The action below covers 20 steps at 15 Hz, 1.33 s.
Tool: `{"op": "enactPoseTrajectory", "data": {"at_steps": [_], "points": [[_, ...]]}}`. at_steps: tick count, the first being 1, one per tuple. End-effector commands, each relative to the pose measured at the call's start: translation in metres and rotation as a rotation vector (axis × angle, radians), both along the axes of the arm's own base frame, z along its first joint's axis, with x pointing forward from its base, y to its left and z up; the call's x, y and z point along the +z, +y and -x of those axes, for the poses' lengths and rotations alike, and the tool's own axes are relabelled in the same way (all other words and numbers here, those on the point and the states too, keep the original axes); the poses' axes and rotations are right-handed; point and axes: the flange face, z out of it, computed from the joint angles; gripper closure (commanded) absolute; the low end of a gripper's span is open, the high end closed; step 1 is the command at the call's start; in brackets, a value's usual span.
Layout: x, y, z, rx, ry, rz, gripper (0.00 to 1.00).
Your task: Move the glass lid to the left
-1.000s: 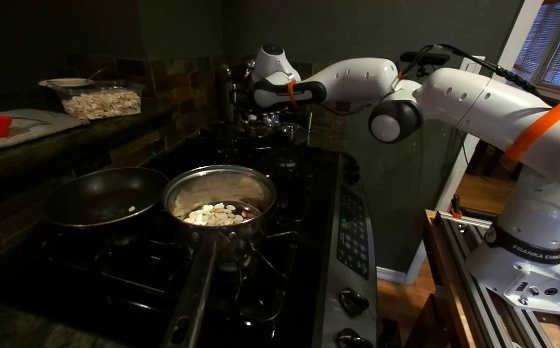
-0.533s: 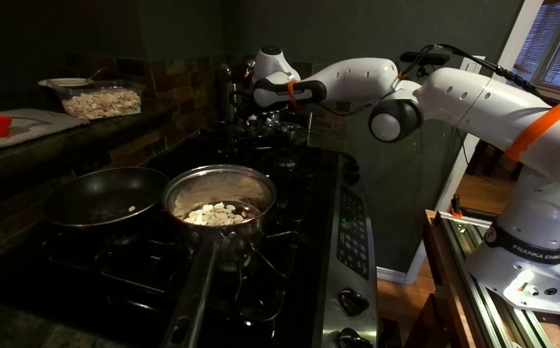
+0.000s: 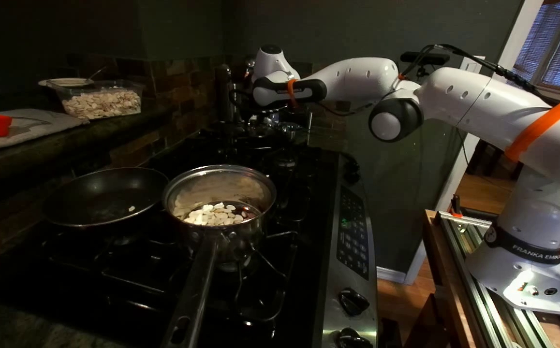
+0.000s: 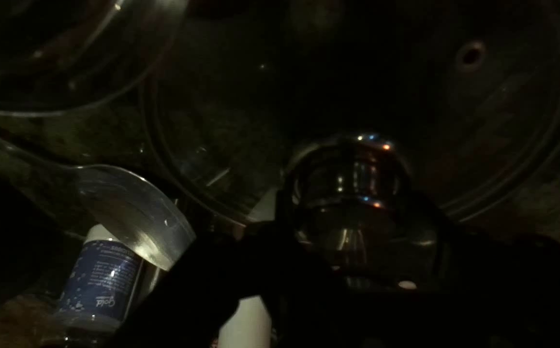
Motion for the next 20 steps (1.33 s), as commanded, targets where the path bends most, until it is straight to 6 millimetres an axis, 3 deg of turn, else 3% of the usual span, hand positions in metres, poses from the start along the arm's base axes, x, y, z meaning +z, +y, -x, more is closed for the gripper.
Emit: {"op": "enactPoseTrajectory", "data": {"at_steps": [1,3,8,20], "points": [[0.004,0.002,0.001,0.013,0.025,-0.025,0.69],[0.005,0.002,0.001,0.018,0.029,-0.021,0.77],[0.007,0.003,0.001,0.014,0.037,-0.017,0.77],[0.059,0.018,0.0,-0.004,0.03,-0.011,0.77]]}}
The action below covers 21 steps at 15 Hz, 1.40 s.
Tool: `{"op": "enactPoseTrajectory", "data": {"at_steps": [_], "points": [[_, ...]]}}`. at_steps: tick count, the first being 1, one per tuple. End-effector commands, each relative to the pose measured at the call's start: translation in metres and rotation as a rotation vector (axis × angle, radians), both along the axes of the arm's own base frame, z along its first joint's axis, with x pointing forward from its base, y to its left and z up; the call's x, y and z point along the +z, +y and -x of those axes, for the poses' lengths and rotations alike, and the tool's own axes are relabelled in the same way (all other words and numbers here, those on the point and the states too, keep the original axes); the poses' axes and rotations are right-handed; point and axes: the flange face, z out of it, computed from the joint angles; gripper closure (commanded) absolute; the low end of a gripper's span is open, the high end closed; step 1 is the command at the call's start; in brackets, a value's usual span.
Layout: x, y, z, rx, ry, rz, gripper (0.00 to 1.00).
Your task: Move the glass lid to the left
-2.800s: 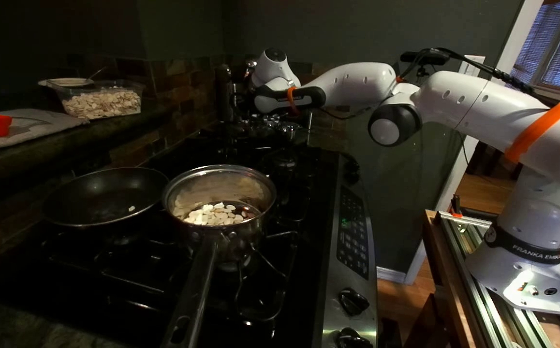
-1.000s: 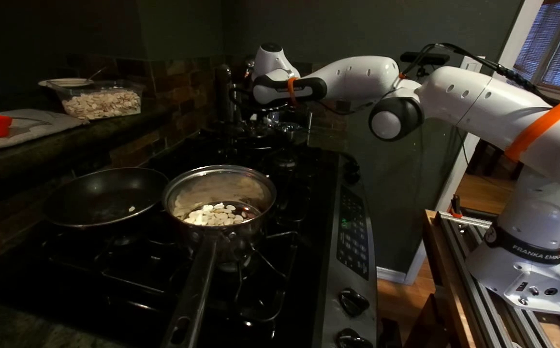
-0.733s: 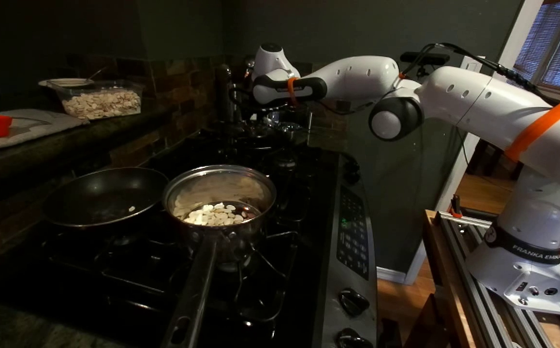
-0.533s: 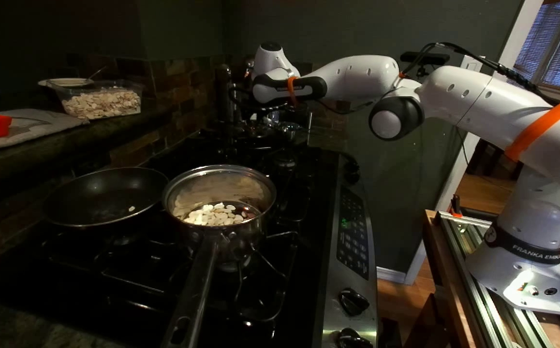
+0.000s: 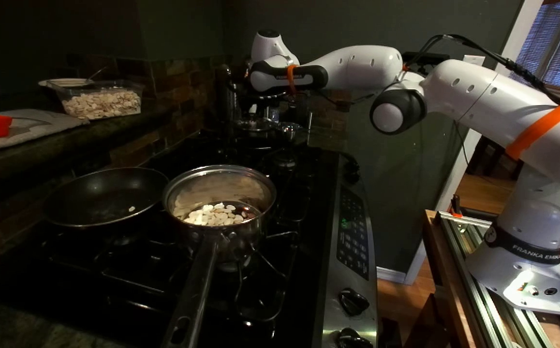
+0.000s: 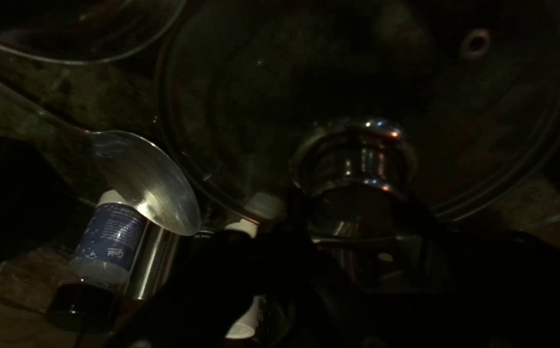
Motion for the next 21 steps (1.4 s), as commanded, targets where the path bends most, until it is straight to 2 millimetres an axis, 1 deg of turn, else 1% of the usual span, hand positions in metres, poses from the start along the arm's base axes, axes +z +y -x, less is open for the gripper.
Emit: {"op": "enactPoseTrajectory", "data": {"at_steps": [1,4,11,12,13,16,17,19,21], "points": [[0.02,0.006,0.0,-0.01,-0.005,-0.001,0.77],[0.034,0.014,-0.003,0.011,-0.018,0.006,0.77],[0.075,0.054,-0.013,0.043,-0.047,0.049,0.77],[0.082,0.062,-0.014,0.058,-0.042,0.055,0.77],[0.086,0.079,-0.018,0.065,-0.036,0.063,0.77],[0.1,0.115,-0.02,0.111,0.016,0.05,0.77],[0.106,0.11,-0.017,0.134,0.034,0.046,0.77],[0.114,0.123,-0.015,0.181,0.073,0.033,0.77],[0.122,0.126,-0.01,0.224,0.113,0.023,0.77]]}}
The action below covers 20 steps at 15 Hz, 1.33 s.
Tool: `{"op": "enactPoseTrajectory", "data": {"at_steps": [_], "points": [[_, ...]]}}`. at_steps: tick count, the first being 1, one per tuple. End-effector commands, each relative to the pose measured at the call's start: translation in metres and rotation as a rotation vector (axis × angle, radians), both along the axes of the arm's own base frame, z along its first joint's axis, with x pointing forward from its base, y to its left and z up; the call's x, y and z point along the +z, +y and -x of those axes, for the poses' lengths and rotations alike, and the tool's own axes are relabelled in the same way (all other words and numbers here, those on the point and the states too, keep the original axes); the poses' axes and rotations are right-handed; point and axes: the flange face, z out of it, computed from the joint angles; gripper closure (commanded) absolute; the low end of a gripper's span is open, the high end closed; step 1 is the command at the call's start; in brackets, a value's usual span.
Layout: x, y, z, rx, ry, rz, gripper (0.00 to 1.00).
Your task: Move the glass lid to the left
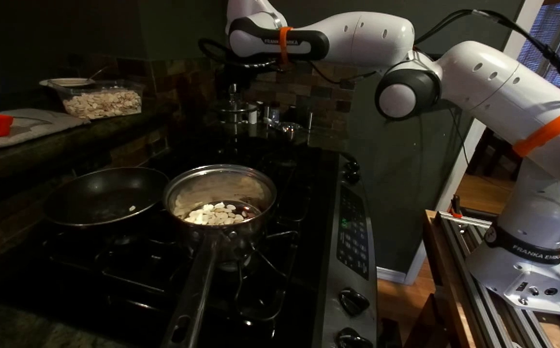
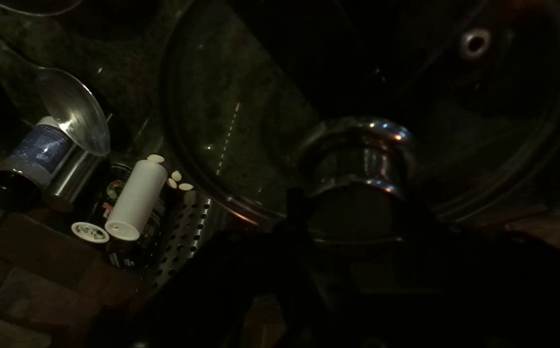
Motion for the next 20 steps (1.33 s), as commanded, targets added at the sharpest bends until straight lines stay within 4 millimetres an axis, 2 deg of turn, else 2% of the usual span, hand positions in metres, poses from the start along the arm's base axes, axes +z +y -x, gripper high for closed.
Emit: {"op": "enactPoseTrajectory", "data": {"at_steps": [1,4,5,10,15,16,20], "points": [[0.023,0.001,0.012,0.078,0.078,-0.013,0.77],[0.035,-0.001,0.021,0.145,0.13,-0.042,0.77],[0.034,0.014,0.019,0.163,0.151,-0.057,0.77],[0.046,0.039,0.032,0.311,0.247,-0.177,0.77],[0.061,0.051,0.056,0.451,0.349,-0.331,0.77],[0.047,0.051,0.042,0.392,0.316,-0.254,0.52],[0.057,0.05,0.051,0.425,0.337,-0.301,0.52]]}}
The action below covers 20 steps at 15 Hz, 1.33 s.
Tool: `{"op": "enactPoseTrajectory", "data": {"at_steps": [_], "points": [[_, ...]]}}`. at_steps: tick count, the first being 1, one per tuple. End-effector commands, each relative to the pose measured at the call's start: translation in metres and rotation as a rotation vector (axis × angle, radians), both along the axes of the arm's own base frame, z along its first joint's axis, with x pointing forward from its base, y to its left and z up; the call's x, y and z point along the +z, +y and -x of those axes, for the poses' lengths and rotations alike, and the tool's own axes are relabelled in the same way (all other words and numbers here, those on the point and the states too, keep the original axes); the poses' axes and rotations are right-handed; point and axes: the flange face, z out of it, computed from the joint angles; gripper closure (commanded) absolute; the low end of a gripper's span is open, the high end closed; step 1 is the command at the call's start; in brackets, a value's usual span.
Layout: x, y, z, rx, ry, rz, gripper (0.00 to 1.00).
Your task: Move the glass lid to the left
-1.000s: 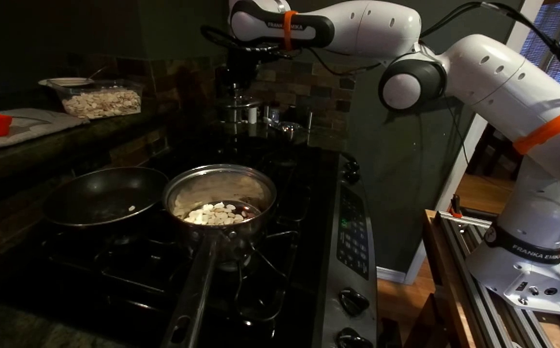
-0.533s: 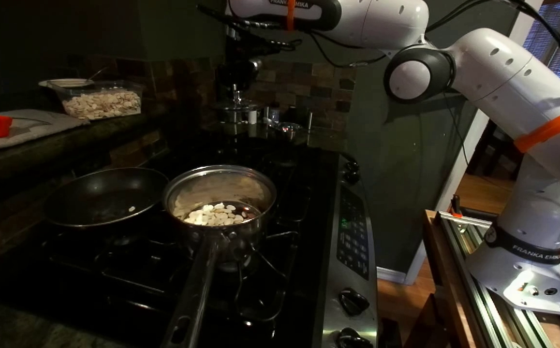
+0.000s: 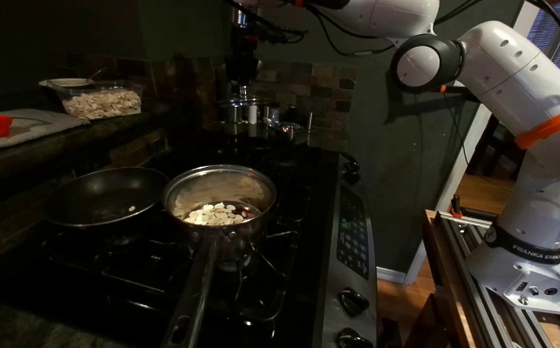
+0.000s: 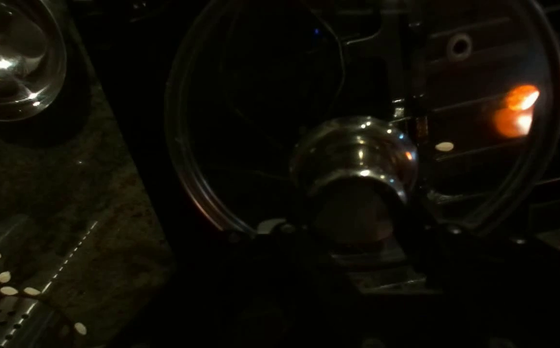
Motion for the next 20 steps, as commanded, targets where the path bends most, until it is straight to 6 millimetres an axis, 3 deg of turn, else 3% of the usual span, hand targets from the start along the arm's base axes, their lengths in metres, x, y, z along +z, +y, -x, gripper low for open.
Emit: {"op": "enactPoseTrajectory", "data": {"at_steps": [1,3,4,16,20], "points": [[0.0,0.001,0.0,0.001,0.002,-0.001,0.52],[-0.002,0.001,0.0,0.005,0.004,-0.003,0.52],[-0.004,0.004,0.0,0.016,0.009,-0.008,0.77],[-0.017,0.083,-0.016,0.336,-0.003,-0.039,0.77],[-0.033,0.114,-0.022,0.451,0.002,-0.058,0.77]]}}
